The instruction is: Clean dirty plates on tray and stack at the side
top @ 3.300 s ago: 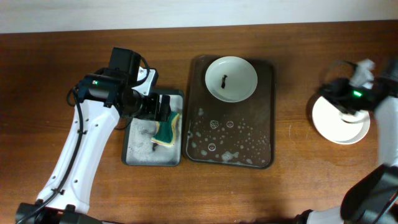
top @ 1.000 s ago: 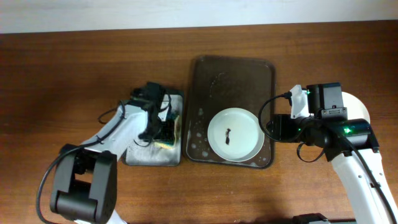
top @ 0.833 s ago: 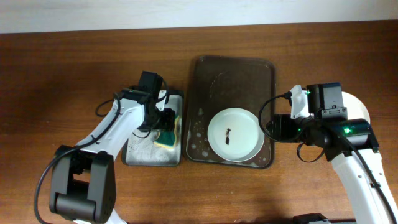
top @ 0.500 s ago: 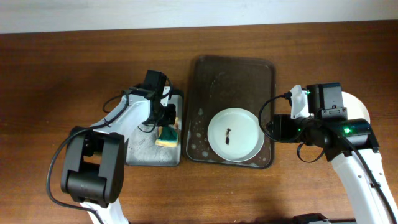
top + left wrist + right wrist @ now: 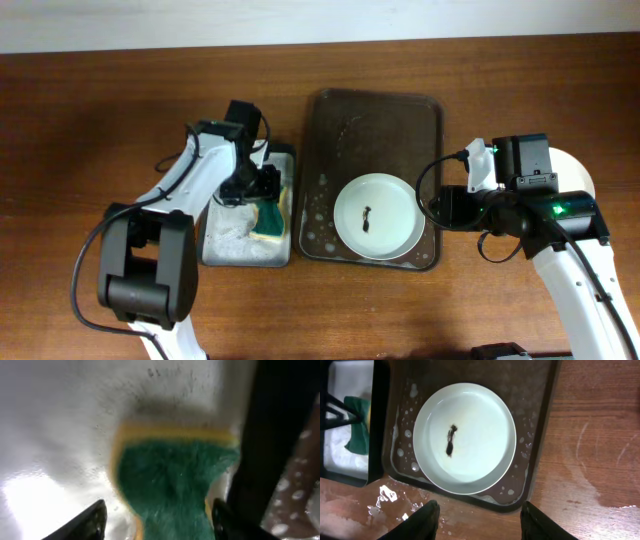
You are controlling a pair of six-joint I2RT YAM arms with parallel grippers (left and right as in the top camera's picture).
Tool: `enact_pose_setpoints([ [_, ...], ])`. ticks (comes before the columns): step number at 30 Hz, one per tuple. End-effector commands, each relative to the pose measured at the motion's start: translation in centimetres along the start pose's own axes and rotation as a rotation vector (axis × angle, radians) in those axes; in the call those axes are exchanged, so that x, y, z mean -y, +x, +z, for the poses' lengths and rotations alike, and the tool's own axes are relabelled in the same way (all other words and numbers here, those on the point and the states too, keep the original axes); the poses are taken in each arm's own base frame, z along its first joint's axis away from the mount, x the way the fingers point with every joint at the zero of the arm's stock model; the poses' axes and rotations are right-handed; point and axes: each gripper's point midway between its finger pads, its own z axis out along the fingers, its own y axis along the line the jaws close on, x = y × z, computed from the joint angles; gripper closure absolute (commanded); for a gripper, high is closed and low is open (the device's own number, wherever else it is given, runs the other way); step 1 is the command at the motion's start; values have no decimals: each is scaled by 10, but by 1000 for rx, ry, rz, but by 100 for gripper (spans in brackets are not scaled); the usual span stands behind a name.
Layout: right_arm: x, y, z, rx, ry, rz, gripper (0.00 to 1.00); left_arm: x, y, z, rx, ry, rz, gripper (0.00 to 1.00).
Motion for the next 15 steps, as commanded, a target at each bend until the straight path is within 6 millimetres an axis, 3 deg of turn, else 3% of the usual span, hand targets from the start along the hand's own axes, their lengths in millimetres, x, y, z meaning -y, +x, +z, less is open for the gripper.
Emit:
enact_pose_setpoints([
  [1,0,-2,-1,7,7,-14,46,8,25,32,-28,13,35,67],
  [2,0,-2,-1,7,7,-14,46,10,26,40,-12,17,47,92],
  [3,0,-2,-1,7,7,-14,46,11,28,45,-5,18,55,100],
  [5,0,-2,-1,7,7,-14,46,11,27,46,3,16,58,100],
  [8,2,1,2,-5,9,-11,46,11,21,33,-5,9,49,100],
  [10,3,5,6,-26,12,-6,47,10,15,22,-3,10,37,65],
  [11,4,6,7,-32,13,-4,47,9,14,19,-4,9,32,87],
  [12,4,5,8,-33,13,-4,47,9,13,19,-4,11,32,100],
  [14,4,5,8,-32,13,-4,47,8,14,19,-7,9,30,100],
  [15,4,5,8,-32,13,-4,47,8,14,19,-7,10,30,71],
])
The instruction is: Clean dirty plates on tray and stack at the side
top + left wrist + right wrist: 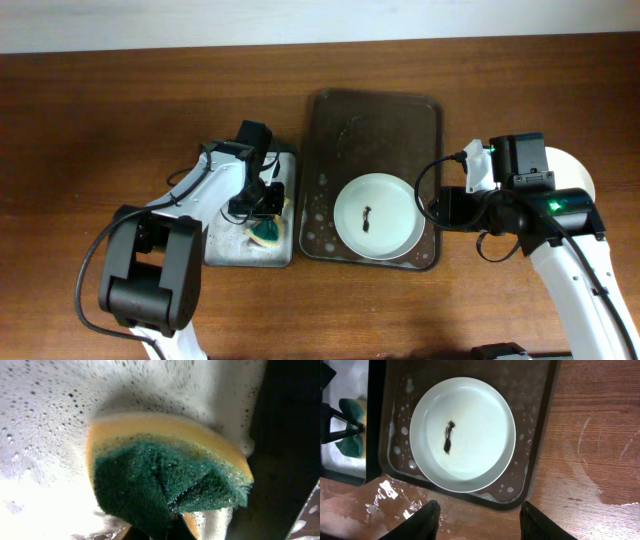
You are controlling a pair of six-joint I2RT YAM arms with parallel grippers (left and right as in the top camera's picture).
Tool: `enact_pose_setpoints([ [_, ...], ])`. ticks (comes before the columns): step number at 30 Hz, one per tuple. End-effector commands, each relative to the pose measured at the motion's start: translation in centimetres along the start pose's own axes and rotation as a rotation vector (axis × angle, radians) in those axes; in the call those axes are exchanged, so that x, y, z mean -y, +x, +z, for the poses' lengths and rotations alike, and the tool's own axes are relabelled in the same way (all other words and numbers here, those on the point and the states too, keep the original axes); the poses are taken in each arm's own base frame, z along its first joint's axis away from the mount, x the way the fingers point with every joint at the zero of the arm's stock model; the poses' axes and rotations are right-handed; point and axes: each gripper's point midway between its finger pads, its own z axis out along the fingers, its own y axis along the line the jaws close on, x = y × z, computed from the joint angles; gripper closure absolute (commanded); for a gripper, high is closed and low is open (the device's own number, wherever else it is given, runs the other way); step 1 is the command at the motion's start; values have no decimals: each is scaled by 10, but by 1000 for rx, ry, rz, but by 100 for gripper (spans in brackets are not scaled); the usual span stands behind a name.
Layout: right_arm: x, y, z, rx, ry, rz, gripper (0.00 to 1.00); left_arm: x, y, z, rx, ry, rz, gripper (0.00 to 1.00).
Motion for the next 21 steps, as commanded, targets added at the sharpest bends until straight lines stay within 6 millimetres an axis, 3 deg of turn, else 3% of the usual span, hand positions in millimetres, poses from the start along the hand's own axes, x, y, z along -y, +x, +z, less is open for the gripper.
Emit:
enact_pose_setpoints([
  [1,2,2,2,-6,9,-11,47,-1,-5,0,4,0,-7,64],
  [2,2,2,2,-6,9,-11,47,-1,-5,0,3,0,-7,53],
  [3,2,2,2,-6,9,-11,47,-1,-5,0,3,0,-7,50],
  [4,2,2,2,-6,9,-11,47,-2,-4,0,0,-1,-8,55],
  [5,2,2,2,-6,9,-11,47,-1,-4,0,0,-1,-8,70],
  [6,2,2,2,-6,9,-11,47,-2,-4,0,0,-1,-8,76],
  [8,2,2,2,-7,9,-10,47,-2,-3,0,-4,-2,-8,64],
  [9,2,2,2,-6,9,-11,47,-2,-2,-2,-9,-3,-12,71],
  [12,2,1,2,-4,9,-12,47,-1,-5,-11,-15,-5,-13,57],
  [14,2,1,2,-4,9,-12,47,0,-7,-15,-10,-7,-12,57],
  [16,2,1,2,-4,9,-12,47,0,-11,-22,-4,-16,-11,64],
  [18,2,1,2,-4,9,-12,47,-6,-16,-31,20,-60,-9,57],
  [21,2,1,2,-4,9,-12,47,-8,-6,-25,-14,-67,-10,52],
])
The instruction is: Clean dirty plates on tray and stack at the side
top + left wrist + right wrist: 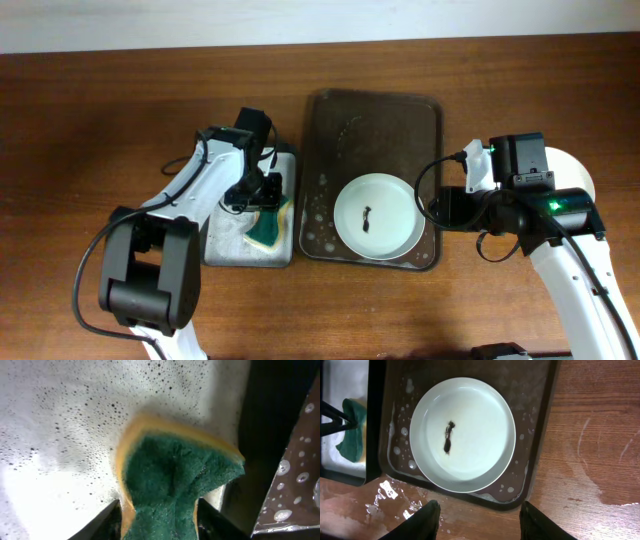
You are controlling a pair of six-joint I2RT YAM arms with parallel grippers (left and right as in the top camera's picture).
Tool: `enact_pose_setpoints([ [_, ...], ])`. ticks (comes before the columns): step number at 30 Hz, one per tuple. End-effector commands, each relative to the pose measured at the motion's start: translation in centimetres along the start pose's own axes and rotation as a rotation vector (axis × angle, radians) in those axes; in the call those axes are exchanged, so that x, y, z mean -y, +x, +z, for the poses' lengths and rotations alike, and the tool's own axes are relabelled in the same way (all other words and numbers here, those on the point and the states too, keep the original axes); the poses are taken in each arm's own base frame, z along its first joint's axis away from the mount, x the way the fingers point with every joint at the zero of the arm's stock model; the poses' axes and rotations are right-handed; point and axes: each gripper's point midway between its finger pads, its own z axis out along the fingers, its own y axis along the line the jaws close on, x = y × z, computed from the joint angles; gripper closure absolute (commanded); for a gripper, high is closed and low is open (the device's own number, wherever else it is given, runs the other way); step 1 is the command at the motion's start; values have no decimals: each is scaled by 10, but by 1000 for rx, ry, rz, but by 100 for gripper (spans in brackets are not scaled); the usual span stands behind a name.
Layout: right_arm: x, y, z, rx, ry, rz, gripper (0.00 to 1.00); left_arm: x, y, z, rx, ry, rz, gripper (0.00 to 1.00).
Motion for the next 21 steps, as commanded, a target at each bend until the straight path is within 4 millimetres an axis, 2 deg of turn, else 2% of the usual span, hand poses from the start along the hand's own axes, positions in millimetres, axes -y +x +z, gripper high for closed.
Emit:
enact_pose_setpoints([
  [1,2,1,2,-4,9,-12,47,-2,7,4,-17,-25,5,52],
  [2,2,1,2,-4,9,-12,47,1,12,9,-27,-27,18,52],
  [4,2,1,2,-4,9,-12,47,8,22,17,-46,-33,46,61],
  [7,2,1,2,-5,9,-12,47,16,21,19,-36,-31,70,90],
  [10,2,1,2,-4,9,-12,47,14,19,20,-24,-44,70,100],
  [12,2,1,2,-5,9,-12,47,14,18,20,-23,-44,71,100],
  [13,2,1,2,-5,9,-12,47,14,18,20,-24,-44,69,92],
  [14,2,1,2,-5,9,-12,47,14,18,19,-24,-43,69,68],
  [16,2,1,2,-5,9,-12,47,14,18,12,-35,-45,67,58],
  [18,2,1,2,-5,9,-12,47,17,15,-5,-26,-43,68,57],
  [20,2,1,2,-5,9,-12,47,21,9,-26,14,-34,72,51],
  [21,2,1,2,-5,9,-12,47,22,11,-30,16,-33,73,54],
])
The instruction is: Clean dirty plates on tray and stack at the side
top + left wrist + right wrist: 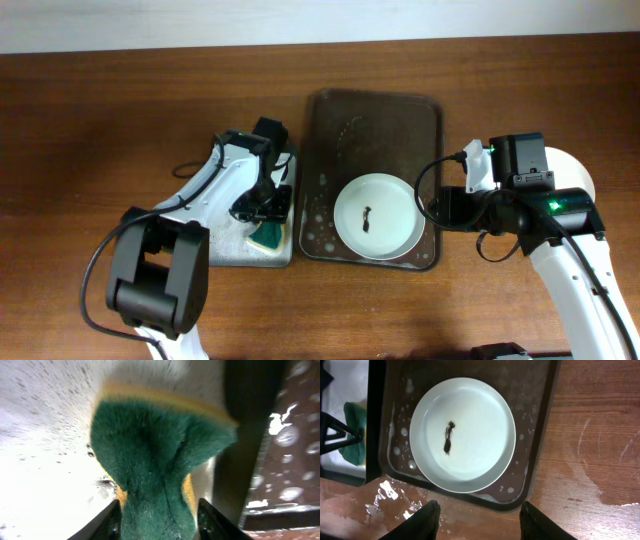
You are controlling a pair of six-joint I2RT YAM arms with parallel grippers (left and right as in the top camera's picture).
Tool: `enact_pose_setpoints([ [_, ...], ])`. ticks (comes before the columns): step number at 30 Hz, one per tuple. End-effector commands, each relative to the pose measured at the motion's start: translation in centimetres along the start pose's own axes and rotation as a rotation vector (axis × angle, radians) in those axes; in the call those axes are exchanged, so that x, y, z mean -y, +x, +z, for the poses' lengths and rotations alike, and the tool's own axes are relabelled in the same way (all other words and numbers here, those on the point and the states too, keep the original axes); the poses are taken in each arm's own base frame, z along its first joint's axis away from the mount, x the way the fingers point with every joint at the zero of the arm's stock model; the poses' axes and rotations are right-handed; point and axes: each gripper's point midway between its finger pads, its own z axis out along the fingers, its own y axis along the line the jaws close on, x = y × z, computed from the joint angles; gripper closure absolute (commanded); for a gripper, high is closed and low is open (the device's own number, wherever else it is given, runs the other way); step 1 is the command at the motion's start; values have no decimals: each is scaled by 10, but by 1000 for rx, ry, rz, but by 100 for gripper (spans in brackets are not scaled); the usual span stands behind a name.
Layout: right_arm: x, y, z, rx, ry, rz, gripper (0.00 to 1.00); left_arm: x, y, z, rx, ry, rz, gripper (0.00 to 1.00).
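Observation:
A white plate (375,217) (462,435) with a dark smear (448,444) lies at the near end of the wet brown tray (375,110). My left gripper (262,212) (159,522) is shut on a green and yellow sponge (268,235) (155,460), which is folded between its fingers. It holds the sponge low in the soapy metal pan (225,240), near the pan's right wall. At the tray's right side my right gripper (445,208) (481,520) stands open with nothing in it, just off the tray's rim.
A white plate (582,175) lies on the table at the far right, partly under the right arm. White foam (35,475) covers the pan's floor. Water and suds lie on the tray and on the wood (395,495) beside it.
My left gripper, with the sponge, has shifted a little toward the near right corner of the pan, closer to the tray's edge. The right gripper and the plate have not moved.
My left gripper first stood in the soapy pan with its fingers wider around the sponge. Then it was shut on the sponge, squeezing it into a fold. It has stayed in the pan with the sponge since, shifting about. The right gripper hung open by the tray throughout.

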Motion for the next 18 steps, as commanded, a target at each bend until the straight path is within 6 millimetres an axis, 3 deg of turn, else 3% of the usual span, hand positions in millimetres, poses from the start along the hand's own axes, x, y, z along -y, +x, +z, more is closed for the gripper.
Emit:
enact_pose_setpoints([
  [1,2,1,2,-4,9,-12,47,4,-8,-30,75,10,6,54],
  [6,2,1,2,-4,9,-12,47,-2,8,8,45,7,-50,68],
  [8,2,1,2,-4,9,-12,47,-2,15,27,39,24,-55,79],
  [10,2,1,2,-4,9,-11,47,-3,18,33,37,23,-56,100],
  [11,2,1,2,-3,9,-12,47,-3,17,32,42,23,-55,100],
  [14,11,0,2,2,63,-11,55,1,5,12,73,30,-53,100],
  [17,22,-3,12,-20,114,-5,57,-2,-16,-36,159,48,-66,100],
  [18,23,-4,19,-38,116,-1,63,-3,-23,-58,195,54,-66,100],
])
